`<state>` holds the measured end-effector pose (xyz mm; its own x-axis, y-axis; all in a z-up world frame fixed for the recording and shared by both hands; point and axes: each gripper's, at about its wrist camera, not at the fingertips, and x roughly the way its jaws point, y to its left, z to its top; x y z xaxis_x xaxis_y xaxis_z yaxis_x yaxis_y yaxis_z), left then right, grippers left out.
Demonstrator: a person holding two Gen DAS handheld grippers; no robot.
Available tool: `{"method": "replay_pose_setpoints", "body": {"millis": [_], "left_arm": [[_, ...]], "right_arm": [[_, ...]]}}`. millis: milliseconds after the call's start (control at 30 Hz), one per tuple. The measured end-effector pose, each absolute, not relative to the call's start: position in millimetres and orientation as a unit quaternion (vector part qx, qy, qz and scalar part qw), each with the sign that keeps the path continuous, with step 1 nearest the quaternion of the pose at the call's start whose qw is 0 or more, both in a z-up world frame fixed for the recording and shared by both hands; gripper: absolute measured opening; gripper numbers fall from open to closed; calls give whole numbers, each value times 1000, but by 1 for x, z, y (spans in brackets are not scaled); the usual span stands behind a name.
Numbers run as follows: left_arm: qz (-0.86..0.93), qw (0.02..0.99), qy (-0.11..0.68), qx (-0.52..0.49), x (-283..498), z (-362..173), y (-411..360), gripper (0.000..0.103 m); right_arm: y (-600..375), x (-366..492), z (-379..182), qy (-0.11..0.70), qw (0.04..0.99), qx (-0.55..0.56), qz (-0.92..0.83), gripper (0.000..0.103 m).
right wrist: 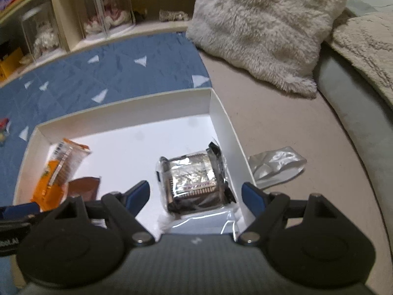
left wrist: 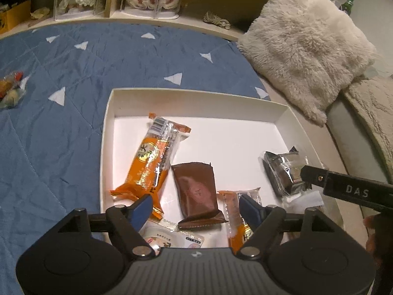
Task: Organize snacks
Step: 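Open both tools to drop the packets into the tray, then withdraw both open tools from the tray toward the red packet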
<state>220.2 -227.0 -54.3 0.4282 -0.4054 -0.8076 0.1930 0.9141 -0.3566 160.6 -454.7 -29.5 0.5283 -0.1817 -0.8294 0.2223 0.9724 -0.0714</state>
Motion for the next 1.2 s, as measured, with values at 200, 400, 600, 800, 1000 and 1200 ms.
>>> {"method": "replay_pose_setpoints", "body": {"millis": [200,400,600,800,1000,1200], "left_arm": [[-177,848,492,-87,216,-35,-214,83],[-173,855,482,-79,214,-19,-198,88],[-170,862,472,-68,210,-9,-185,102],[-167,868,464,-47,208,-3,-167,103],[-161,875,456,-34,210,4,-149,103],[-154,878,452,-21,214,8,-127,103]], "right_arm": [[-438,145,-8,455,883,-3,-117,89],[-422,131,8,443,891,-17,-102,92],[-411,120,18,429,896,-27,-107,100],[-405,113,25,416,903,-28,-105,102],[-394,111,30,405,910,-17,-88,103],[-379,115,34,395,916,1,-66,103]]}}
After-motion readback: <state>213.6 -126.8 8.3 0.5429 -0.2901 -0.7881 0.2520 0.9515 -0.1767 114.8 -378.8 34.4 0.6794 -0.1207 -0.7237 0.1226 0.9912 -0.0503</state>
